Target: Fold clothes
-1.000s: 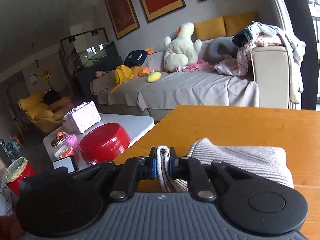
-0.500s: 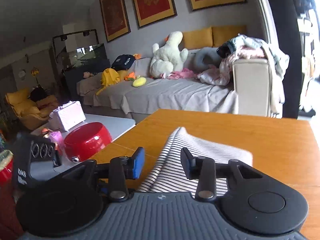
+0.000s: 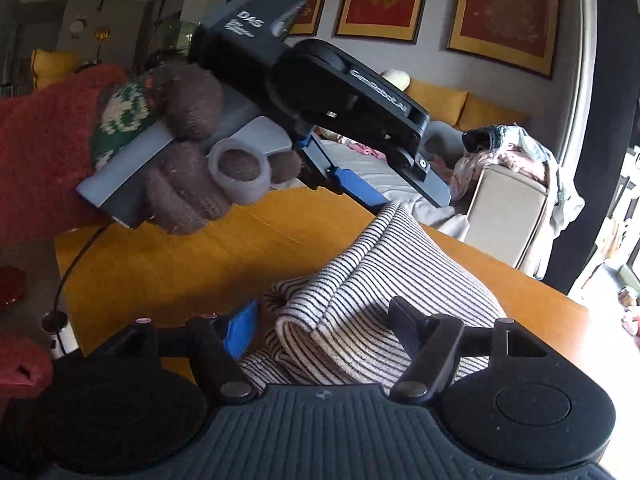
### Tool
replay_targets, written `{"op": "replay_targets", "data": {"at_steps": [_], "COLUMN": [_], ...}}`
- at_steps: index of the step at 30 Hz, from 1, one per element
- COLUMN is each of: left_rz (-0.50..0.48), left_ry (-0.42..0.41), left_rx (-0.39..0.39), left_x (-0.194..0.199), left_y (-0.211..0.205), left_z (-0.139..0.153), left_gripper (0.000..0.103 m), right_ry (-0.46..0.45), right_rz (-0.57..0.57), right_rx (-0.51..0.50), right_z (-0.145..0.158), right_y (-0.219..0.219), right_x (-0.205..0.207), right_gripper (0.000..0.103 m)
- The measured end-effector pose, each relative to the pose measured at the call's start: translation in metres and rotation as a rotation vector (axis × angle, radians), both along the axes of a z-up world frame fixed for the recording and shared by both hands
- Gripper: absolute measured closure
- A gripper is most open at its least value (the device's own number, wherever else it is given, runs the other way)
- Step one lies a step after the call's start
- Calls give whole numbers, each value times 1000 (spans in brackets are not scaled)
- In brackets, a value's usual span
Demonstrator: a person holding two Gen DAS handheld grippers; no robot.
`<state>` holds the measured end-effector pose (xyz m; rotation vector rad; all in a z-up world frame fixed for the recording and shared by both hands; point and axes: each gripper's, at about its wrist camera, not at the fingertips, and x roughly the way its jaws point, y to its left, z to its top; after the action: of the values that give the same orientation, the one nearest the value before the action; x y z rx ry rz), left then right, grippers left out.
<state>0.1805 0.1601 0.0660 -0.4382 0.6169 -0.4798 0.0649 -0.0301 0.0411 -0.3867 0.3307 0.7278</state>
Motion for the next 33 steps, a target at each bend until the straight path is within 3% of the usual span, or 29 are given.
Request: {"op": "replay_targets", "data": {"at_steps": [1,2,3,5,7,12,14,19,23,26,29,30,33], "left_rz": [-5,-15,-22,0,34,135,150,170,123,87,46,24,28], "left_ry": [15,27,36,45,53,101,121,45,29,91,140,142,109], "left_rx": [5,8,8,-34,-77,51,39,30,-32,-67,-62,-70,-89], "left_x": [9,16,22,33,44,61,56,31,13,17,31,35,44], "left_y": [-4,-7,-9,-1,9,18,26,38,39,33,17,11,5], "left_z": [-1,-3,-4,-8,-12,-35,-39,-11,1,-11,-25,-26,-20], "left_gripper": [37,49,58,60,61,65,65,63,45,29,37,50,71], "right_ry": [-11,-13,-11,-3,33,131,135,126,121,110,99,95,122], "right_rz": [-9,-9,-8,4,35,85,94,92,91,93,98,100,102], "right_rx": [2,12,23,57,97,83,74,76,83,84,95,101,122], "right_z": [1,3,6,13,16,-7,-13,-14,-14,-9,1,4,4], "right_y": [-3,-5,-8,-8,-4,21,27,30,26,23,16,13,9], "right_x": [-2,-3,-4,-5,-2,6,5,4,1,0,-1,-2,0], "right_gripper": [45,63,70,87,88,89,88,88,88,88,88,88,88]}}
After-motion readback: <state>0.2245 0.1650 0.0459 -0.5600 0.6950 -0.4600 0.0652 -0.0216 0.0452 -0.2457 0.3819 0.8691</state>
